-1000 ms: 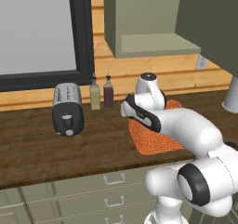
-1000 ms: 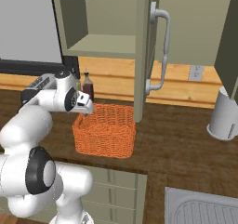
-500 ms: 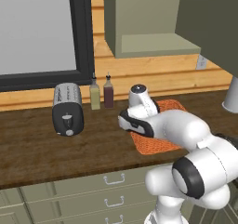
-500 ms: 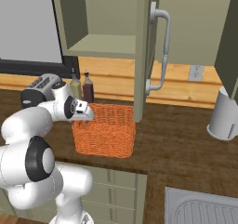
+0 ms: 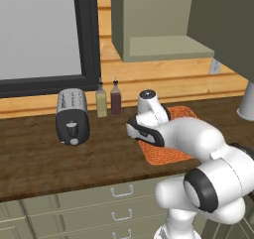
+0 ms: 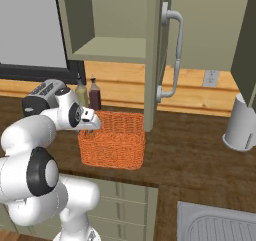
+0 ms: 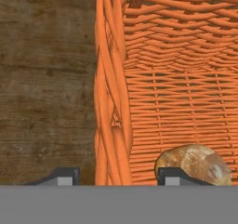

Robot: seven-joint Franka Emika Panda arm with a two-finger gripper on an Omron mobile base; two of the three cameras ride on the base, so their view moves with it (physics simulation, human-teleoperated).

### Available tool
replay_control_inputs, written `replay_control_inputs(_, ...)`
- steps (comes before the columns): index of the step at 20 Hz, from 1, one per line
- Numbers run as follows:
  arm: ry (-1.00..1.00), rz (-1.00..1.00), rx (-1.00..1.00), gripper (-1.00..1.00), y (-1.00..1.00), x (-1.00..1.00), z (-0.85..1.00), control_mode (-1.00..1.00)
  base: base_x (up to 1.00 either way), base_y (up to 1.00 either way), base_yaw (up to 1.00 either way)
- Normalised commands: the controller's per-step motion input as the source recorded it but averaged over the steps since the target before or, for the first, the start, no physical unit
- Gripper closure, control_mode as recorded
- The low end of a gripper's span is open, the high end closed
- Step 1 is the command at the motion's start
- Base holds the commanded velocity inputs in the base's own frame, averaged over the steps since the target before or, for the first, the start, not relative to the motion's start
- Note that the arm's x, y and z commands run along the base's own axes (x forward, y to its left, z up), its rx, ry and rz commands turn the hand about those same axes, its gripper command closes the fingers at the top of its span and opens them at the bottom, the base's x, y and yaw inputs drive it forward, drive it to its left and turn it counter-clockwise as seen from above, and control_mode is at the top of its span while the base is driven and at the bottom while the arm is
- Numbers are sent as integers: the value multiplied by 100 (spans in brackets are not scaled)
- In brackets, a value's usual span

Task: Open the cabinet, pick up the bread from the cabinet and place it in the basket. Then move the basket to the dining counter.

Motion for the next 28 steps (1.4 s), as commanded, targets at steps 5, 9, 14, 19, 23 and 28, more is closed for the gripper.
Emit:
replay_control_inputs(5, 4, 0, 0, 100, -2, -3, -13, -100, 0, 0, 0)
replay_control_inputs(9, 1, 3, -5, 100, 0, -22, 10, -100, 0, 0, 0)
replay_control_inputs(14, 0, 8, -16, 100, 3, -60, 82, -100, 0, 0, 0)
replay_control_inputs(19, 1, 1, -15, 100, 5, -78, 87, -100, 0, 0, 0)
replay_control_inputs(23, 3, 0, -16, 100, 0, -83, 93, -100, 0, 0, 0)
replay_control_inputs(28, 1, 2, -15, 100, 0, -73, 84, -100, 0, 0, 0)
